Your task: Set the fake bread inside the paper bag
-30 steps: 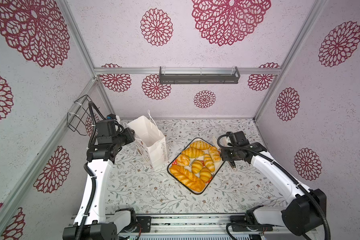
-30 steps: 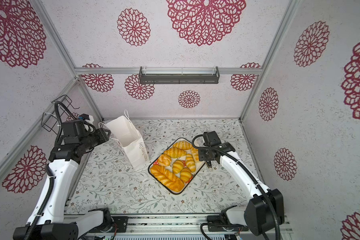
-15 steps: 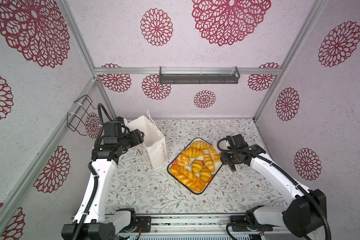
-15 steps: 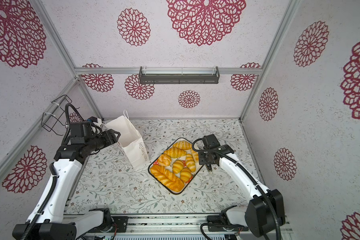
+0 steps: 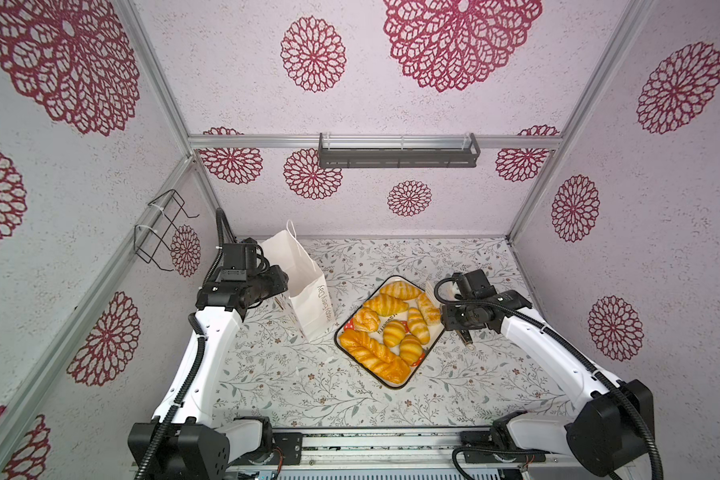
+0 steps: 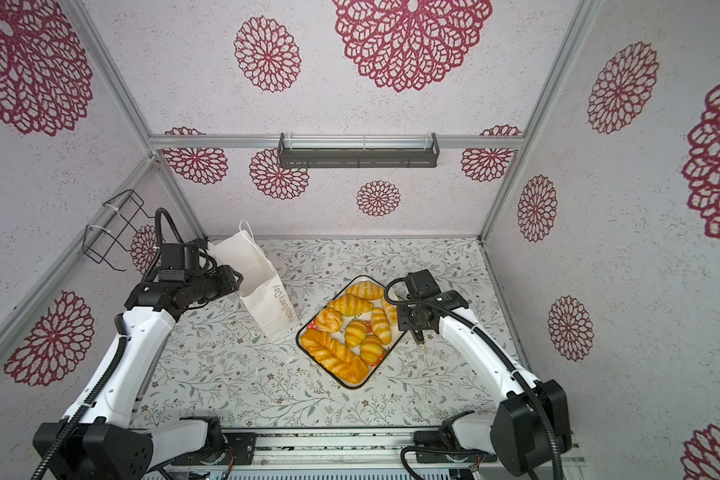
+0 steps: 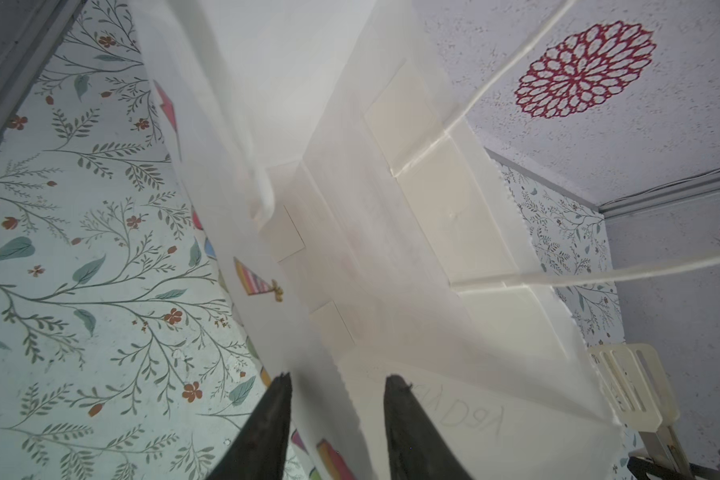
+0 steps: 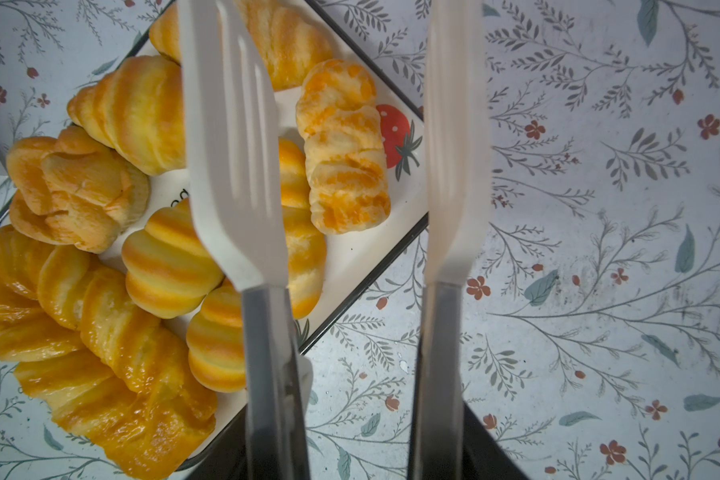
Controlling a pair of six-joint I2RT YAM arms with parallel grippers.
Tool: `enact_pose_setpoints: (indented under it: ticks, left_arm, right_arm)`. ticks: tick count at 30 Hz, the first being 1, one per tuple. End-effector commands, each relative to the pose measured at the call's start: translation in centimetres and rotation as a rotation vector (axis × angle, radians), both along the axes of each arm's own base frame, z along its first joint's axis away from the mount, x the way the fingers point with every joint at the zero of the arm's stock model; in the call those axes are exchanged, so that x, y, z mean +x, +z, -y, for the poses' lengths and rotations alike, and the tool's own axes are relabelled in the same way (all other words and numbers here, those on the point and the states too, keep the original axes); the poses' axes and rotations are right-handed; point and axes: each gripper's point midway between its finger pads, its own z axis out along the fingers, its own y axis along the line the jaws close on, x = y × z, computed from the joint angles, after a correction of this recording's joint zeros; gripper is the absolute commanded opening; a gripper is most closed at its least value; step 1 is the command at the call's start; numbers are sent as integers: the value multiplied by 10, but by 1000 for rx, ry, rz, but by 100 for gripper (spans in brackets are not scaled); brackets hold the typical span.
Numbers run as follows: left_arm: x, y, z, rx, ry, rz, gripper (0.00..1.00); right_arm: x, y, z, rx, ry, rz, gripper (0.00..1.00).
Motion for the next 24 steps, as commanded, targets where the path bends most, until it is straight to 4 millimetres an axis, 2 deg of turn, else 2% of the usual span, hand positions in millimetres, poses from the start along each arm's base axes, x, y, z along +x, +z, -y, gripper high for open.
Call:
enact_pose_setpoints:
  ticks: [1,7,12,20,24]
  left_arm:
    - [4,3,-6,30,4,21,39]
    - [13,4,-5,54,-24,35,36]
    - [18,9,3,39,-71,56,25]
    - [25,25,18,5,-128,108,21]
    - [30,26,24,4,-149,108,21]
  right_arm:
    - [-4,8,-6,43,13,19,44]
    - [-7,5,-10,49,23,14,44]
    - [-7,5,-9,47,17,18,44]
    - [-8,2,-11,57,15,20,44]
    - [-8,1,-12,60,17,20,44]
